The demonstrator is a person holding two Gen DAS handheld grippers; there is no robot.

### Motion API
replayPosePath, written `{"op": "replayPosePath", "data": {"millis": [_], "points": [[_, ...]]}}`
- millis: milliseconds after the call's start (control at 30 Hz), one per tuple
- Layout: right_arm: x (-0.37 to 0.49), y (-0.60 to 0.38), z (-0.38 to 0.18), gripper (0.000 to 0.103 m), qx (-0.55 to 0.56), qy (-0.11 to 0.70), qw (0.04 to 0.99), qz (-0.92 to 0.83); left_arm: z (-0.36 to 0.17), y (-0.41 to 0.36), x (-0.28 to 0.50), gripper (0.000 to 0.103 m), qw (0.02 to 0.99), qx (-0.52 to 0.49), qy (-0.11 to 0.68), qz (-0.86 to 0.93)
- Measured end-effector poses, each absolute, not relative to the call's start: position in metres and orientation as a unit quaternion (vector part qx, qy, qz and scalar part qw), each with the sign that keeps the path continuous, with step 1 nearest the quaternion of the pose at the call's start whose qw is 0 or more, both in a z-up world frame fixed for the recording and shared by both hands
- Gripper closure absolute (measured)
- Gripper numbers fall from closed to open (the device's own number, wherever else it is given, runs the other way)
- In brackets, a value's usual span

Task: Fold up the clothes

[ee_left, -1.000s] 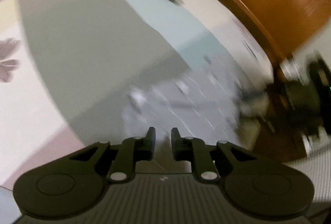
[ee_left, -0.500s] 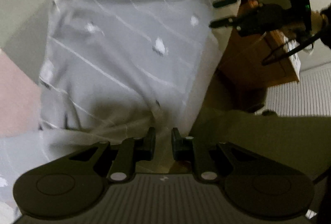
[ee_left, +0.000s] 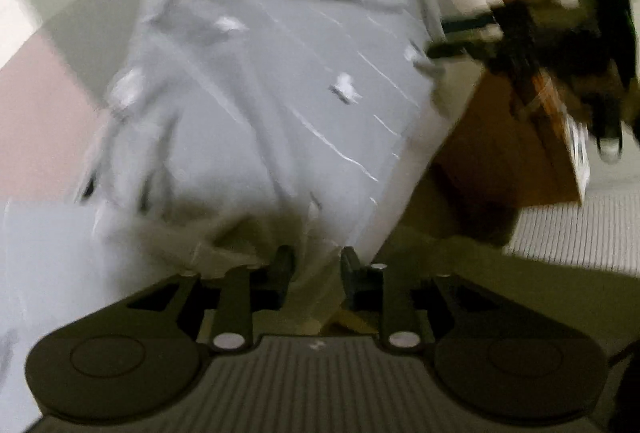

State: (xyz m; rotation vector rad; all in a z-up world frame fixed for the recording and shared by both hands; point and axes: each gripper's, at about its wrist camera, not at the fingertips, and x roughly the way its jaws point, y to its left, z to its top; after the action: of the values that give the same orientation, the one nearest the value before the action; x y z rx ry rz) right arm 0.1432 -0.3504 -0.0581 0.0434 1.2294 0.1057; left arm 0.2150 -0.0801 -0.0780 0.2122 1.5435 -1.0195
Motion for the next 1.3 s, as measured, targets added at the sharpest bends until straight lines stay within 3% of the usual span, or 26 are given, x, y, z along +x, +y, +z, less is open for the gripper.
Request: {"op": "replayPosePath", "data": {"millis": [100, 200, 367, 667, 800, 1300], "points": [[0.152, -0.332, -0.054, 0.045, 0.008, 0.569, 0.819, 0.077, -0.068, -0.057, 0.22, 0.076, 0.634, 0.042, 0.669, -0.387], [0.166, -0.313, -0.05, 0.045, -0.001, 0.556, 0.824, 0.109, -0.063, -0.032, 0.22, 0.066, 0.665, 0.004, 0.669, -0.331], [0.191, -0.28, -0.043, 0.045, 0.001, 0.535, 0.819, 0.208, -0.066, 0.012, 0.22, 0.062, 0.695, -0.057, 0.675, -0.243], [0.242, -0.178, -0.059, 0.042, 0.063, 0.565, 0.72, 0.398, -0.067, 0.077, 0.222, 0.046, 0.726, -0.145, 0.662, -0.113], [0.256, -0.146, -0.081, 0.041, 0.059, 0.612, 0.686, 0.389, -0.068, 0.101, 0.22, 0.045, 0.734, -0.158, 0.655, -0.091], [0.269, -0.107, -0.08, 0.037, 0.092, 0.594, 0.673, 0.432, -0.073, 0.13, 0.221, 0.044, 0.744, -0.186, 0.635, -0.093]]}}
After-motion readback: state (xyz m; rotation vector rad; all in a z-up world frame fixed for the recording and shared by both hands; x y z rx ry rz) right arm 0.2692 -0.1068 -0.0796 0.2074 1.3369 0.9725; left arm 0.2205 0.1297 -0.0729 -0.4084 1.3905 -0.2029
